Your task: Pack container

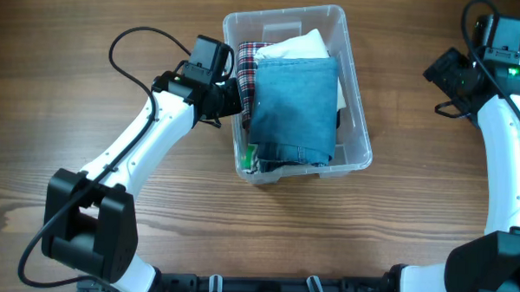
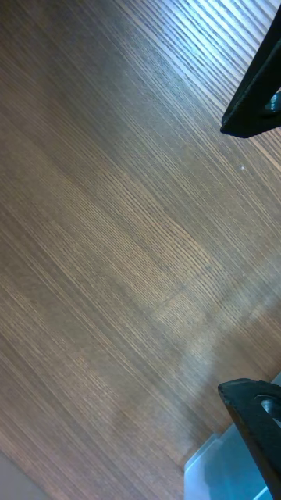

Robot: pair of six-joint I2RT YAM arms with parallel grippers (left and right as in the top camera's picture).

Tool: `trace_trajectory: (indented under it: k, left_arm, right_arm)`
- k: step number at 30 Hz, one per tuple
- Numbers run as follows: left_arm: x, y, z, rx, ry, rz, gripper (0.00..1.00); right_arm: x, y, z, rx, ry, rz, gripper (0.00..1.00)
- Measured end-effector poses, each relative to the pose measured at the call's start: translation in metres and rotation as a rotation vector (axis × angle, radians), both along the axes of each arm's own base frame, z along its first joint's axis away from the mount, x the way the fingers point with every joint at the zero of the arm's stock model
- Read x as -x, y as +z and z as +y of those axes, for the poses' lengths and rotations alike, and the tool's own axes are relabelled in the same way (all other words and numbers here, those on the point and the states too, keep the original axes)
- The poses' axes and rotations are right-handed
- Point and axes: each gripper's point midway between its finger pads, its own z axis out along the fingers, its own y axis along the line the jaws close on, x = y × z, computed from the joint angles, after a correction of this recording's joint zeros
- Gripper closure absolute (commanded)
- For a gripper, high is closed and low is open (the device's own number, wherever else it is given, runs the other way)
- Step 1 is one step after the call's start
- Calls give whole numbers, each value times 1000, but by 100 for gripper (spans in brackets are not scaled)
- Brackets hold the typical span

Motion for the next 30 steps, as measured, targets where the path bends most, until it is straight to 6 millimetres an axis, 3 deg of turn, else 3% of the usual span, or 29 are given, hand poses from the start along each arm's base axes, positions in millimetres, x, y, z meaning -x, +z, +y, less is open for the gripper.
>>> trace_trajectory:
  k: [6,13,30]
  left_arm:
    - [1,1,-3,10,-8,0,82]
    - [1,1,-6,24,-13,5,96]
    - [-9,3,2,-66,-122,-73,96]
  right_arm:
    - [0,0,0,0,0,0,0]
    - [0,0,0,0,0,0,0]
    - [0,0,0,0,0,0,0]
